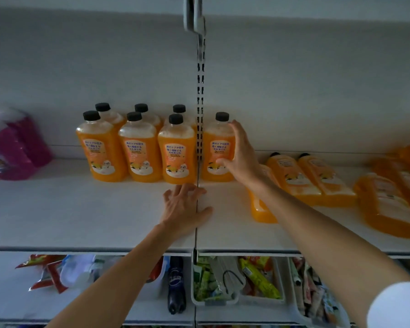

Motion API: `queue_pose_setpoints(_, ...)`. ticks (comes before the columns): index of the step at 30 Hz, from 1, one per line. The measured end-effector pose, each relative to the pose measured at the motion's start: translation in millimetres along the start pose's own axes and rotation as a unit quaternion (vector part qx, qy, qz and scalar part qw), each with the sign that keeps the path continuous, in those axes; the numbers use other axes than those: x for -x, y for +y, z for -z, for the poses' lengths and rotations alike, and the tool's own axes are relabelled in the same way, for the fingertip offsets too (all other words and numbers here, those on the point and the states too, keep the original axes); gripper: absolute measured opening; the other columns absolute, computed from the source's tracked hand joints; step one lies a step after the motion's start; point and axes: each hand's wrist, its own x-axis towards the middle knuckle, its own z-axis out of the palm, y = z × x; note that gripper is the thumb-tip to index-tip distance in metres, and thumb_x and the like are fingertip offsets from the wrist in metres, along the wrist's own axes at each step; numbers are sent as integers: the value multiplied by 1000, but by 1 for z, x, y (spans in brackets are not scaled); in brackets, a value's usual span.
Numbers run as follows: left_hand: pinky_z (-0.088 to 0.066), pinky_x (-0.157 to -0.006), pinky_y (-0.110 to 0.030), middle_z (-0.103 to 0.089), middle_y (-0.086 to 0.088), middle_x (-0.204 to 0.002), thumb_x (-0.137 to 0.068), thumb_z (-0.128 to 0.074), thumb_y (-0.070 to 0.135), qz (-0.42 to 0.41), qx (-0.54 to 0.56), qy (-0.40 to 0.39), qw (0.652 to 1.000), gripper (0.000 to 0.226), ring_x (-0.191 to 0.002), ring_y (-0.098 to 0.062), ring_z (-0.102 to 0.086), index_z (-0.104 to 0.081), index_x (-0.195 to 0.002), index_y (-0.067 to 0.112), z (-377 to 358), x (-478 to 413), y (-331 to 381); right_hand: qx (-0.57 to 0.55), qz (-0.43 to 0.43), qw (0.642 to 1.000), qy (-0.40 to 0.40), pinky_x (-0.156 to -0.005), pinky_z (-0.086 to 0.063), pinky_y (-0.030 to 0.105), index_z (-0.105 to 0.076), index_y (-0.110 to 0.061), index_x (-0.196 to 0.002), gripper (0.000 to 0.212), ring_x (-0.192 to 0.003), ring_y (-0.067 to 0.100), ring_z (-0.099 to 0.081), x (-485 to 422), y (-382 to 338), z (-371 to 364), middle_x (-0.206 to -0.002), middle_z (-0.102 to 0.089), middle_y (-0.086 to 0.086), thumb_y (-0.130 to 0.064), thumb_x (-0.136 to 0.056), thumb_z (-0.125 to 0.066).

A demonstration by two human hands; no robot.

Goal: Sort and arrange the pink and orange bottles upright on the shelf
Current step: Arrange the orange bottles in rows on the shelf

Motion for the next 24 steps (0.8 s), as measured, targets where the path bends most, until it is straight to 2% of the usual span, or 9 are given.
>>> queue_pose_setpoints(2,-18,-103,-35,-37,9,-131,-71,-35,60,7,3,-2,1000,63,-126,-13,-26,-44,-128,35,0,-1,0,18,15,1000,6,-91,-38,4,-19,-11,-145,89,-126,11,-37,-10,3,-7,-153,-21,10,-4,-76,-74)
queue_pose_setpoints(5,-16,-107,-37,-37,10,-132,-70,-36,60,20,15,-12,1000,63,-127,-13,-25,-44,-128,37,0,-2,2,33,26,999,6,-90,-53,35,-18,-13,-145,89,-124,26,-47,-21,6,-19,-151,-24,14,-5,-76,-74)
queue_pose_setpoints(7,-17,-109,-39,-38,10,-133,-73,-38,60,23,16,-13,1000,59,-127,-13,-25,-44,-127,37,0,-1,3,67,30,997,18,-97,-48,47,-16,-19,-142,92,-128,29,-44,-27,8,-23,-149,-29,14,-11,-73,-77)
queue_pose_setpoints(8,-18,-109,-40,-38,10,-133,-77,-41,59,23,16,-8,1000,55,-127,-14,-26,-45,-127,36,1,-2,4,114,29,993,27,-104,-39,52,-17,-18,-143,94,-132,29,-39,-29,10,-24,-149,-30,13,-15,-72,-79)
queue_pose_setpoints(10,-18,-110,-40,-39,9,-132,-84,-47,52,23,20,1,1000,47,-127,-14,-26,-47,-127,34,1,-2,4,195,14,980,23,-113,-20,55,-19,-13,-146,95,-138,29,-28,-33,11,-22,-151,-28,10,-22,-73,-79)
queue_pose_setpoints(11,-18,-110,-40,-40,9,-132,-84,-47,52,23,22,4,999,46,-127,-14,-27,-48,-126,34,1,-1,5,218,7,976,20,-113,-18,55,-19,-12,-147,95,-139,29,-26,-35,11,-21,-152,-28,9,-24,-74,-78)
queue_pose_setpoints(17,-20,-105,-38,-45,9,-129,-76,-36,56,21,21,22,999,56,-125,-15,-31,-52,-123,31,-1,0,6,271,2,962,-16,-111,-17,58,-16,-15,-148,91,-137,31,-25,-39,12,-19,-152,-24,9,-31,-79,-72)
queue_pose_setpoints(21,-21,-107,-37,-45,7,-134,-83,-40,51,25,16,3,1000,51,-128,-17,-30,-49,-128,28,2,1,11,163,-11,986,-42,-109,-22,59,-24,-24,-145,69,-134,33,-28,-42,6,-6,-151,-26,3,-48,-88,-56)
queue_pose_setpoints(24,-27,-103,-37,-46,1,-133,-90,-47,34,81,7,-54,995,40,-127,-21,-34,-49,-129,23,13,-11,24,64,-45,990,-119,-107,-27,52,-25,-31,-145,54,-136,32,-25,-44,6,20,-151,-27,2,-51,-96,-36)
